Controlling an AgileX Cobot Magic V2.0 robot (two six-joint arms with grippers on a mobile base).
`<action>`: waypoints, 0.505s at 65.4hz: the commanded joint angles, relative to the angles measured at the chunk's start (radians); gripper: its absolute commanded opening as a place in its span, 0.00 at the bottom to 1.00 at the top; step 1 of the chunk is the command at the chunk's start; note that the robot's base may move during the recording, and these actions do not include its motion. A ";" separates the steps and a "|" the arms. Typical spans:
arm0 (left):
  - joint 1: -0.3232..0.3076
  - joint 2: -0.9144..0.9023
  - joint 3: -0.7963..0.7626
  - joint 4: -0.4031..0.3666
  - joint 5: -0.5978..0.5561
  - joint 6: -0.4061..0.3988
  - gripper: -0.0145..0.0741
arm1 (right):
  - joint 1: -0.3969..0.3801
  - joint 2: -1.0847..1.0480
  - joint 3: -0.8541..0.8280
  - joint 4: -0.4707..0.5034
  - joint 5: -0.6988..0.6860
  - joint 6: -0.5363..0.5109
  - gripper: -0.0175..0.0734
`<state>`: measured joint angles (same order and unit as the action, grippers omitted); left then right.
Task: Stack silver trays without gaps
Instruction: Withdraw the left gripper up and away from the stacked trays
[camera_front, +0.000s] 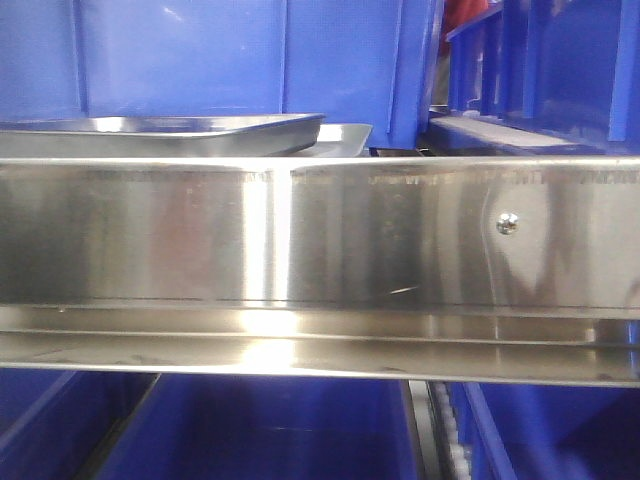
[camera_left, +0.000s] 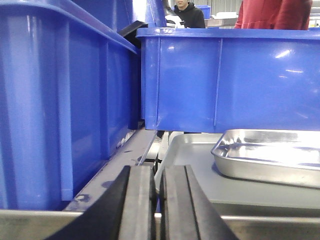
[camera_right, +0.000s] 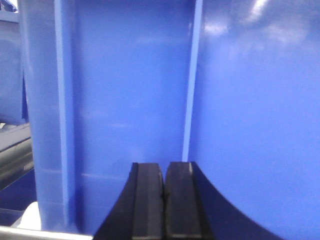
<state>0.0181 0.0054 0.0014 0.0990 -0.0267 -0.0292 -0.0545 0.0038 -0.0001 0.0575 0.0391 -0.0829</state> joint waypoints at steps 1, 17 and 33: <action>-0.001 -0.005 -0.001 -0.008 -0.016 0.001 0.19 | -0.005 -0.004 0.000 0.002 -0.017 -0.006 0.12; -0.001 -0.005 -0.001 -0.008 -0.016 0.001 0.19 | -0.005 -0.004 0.000 0.002 -0.017 -0.006 0.12; -0.001 -0.005 -0.001 -0.008 -0.016 0.001 0.19 | -0.005 -0.004 0.000 0.002 -0.017 -0.006 0.12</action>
<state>0.0181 0.0054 0.0014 0.0990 -0.0267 -0.0292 -0.0545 0.0038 -0.0001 0.0575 0.0391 -0.0829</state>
